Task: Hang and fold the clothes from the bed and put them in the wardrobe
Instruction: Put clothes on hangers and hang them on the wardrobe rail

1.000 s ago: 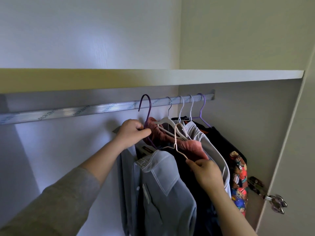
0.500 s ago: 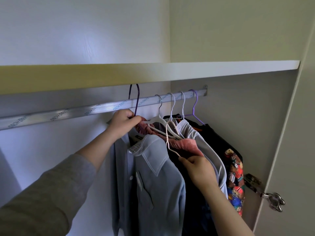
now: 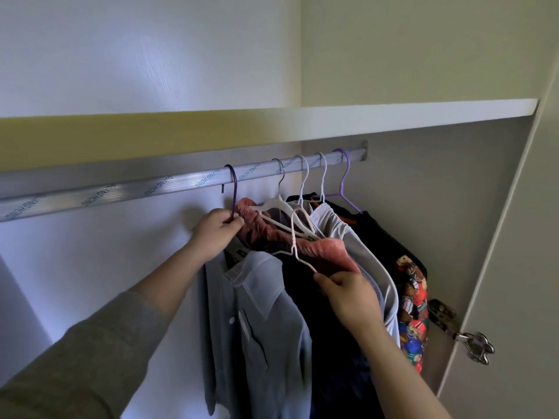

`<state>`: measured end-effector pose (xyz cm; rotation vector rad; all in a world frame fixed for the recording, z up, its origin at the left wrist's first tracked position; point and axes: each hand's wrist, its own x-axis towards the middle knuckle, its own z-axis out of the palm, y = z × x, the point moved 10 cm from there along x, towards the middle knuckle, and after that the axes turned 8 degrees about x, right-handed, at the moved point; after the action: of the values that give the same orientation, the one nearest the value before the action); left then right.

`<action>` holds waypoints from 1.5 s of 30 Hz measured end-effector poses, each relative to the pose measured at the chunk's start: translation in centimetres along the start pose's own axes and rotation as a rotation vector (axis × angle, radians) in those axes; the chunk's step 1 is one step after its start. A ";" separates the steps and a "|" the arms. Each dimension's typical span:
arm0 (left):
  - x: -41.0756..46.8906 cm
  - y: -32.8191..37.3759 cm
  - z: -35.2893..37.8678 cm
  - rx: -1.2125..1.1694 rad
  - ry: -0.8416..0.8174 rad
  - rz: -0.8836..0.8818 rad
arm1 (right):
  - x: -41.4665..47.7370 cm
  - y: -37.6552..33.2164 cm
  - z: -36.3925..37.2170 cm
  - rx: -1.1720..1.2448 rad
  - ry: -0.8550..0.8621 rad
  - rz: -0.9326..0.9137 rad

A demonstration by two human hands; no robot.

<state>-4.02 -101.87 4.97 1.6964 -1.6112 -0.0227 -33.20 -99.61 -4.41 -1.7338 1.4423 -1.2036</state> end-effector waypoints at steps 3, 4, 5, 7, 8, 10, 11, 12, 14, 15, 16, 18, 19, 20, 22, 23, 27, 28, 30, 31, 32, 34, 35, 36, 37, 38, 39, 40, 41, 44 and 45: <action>-2.2 0.2 -1.0 0.035 0.111 0.000 | -1.1 0.4 -0.2 0.000 0.003 0.001; -3.1 0.2 -1.2 0.049 0.135 -0.009 | -1.5 0.4 -0.5 0.007 0.009 0.000; -3.8 0.3 -1.4 0.058 0.145 -0.024 | -1.8 0.2 -0.8 0.017 0.012 -0.001; -5.4 1.4 -2.1 0.060 0.177 -0.037 | -2.6 -0.1 -1.5 0.029 0.010 0.003; -6.3 2.4 -2.5 0.049 0.203 -0.026 | -3.1 -0.2 -1.9 0.024 0.013 0.005; -8.4 4.6 -2.5 -0.004 0.201 0.002 | -4.6 -0.2 -3.1 0.013 0.047 0.011; -9.4 5.6 -2.3 -0.031 0.171 0.026 | -5.5 -0.2 -3.7 0.015 0.064 0.014; -10.5 6.6 -2.0 -0.036 0.142 0.068 | -6.5 -0.2 -4.3 0.018 0.070 0.019; -12.2 8.6 -1.9 0.020 0.114 0.181 | -8.5 -0.3 -5.3 0.003 0.072 0.037; -12.8 9.4 -1.8 0.049 0.106 0.227 | -9.4 -0.2 -5.8 -0.006 0.080 0.051; -13.4 10.1 -1.7 0.061 0.093 0.254 | -10.4 0.0 -6.5 -0.008 0.093 0.070; -14.9 11.2 -1.0 0.036 0.065 0.285 | -12.4 0.6 -7.8 -0.017 0.113 0.097; -15.8 11.6 -0.6 0.016 0.047 0.289 | -13.4 0.9 -8.5 -0.029 0.115 0.104; -16.8 11.9 -0.1 0.001 0.026 0.288 | -14.3 1.1 -9.0 -0.038 0.112 0.109; -18.9 12.2 0.8 -0.007 -0.019 0.288 | -16.0 1.5 -10.0 -0.047 0.098 0.107; -19.8 12.5 1.2 -0.005 -0.048 0.288 | -16.7 1.6 -10.5 -0.054 0.086 0.099; -22.9 14.5 3.2 -0.011 -0.158 0.273 | -18.9 2.6 -13.4 -0.024 0.036 0.083; -23.6 14.8 3.7 -0.035 -0.188 0.228 | -19.3 2.8 -14.5 -0.007 0.027 0.068; -25.2 15.3 4.8 -0.071 -0.251 0.123 | -20.2 3.1 -17.0 0.028 0.001 0.036; -26.0 15.8 5.4 -0.067 -0.282 0.087 | -20.4 3.3 -18.3 0.035 -0.021 0.030; -26.9 16.6 6.0 -0.065 -0.308 0.059 | -20.7 3.6 -19.5 0.041 -0.049 0.032; -28.8 18.8 7.1 -0.059 -0.332 0.038 | -21.5 4.4 -21.8 0.066 -0.102 0.019; -29.8 20.0 7.5 -0.043 -0.336 0.041 | -22.0 4.7 -22.6 0.063 -0.127 0.007; -30.7 21.1 7.9 -0.032 -0.336 0.042 | -22.5 4.9 -23.3 0.051 -0.154 -0.010; -31.4 22.0 8.1 -0.027 -0.328 0.041 | -23.0 5.0 -23.8 0.040 -0.182 -0.031; -32.0 22.8 8.0 -0.026 -0.315 0.046 | -23.5 4.9 -24.1 0.035 -0.208 -0.051; -32.5 23.6 7.7 -0.026 -0.299 0.059 | -23.8 4.8 -24.5 0.035 -0.234 -0.066; -32.9 24.3 7.2 -0.019 -0.284 0.077 | -24.0 4.5 -24.8 0.039 -0.258 -0.081; -33.3 24.9 6.8 -0.008 -0.285 0.093 | -24.3 4.3 -25.0 0.046 -0.277 -0.096; -35.1 25.4 6.7 0.009 -0.403 0.114 | -25.1 4.3 -25.4 0.065 -0.342 -0.119; -35.9 25.4 6.7 0.009 -0.451 0.115 | -25.4 4.4 -25.3 0.069 -0.365 -0.122</action>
<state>-35.80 -71.88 -3.55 1.6814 -2.0359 -0.3644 -58.09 -73.43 -4.32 -1.8979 1.0819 -0.9225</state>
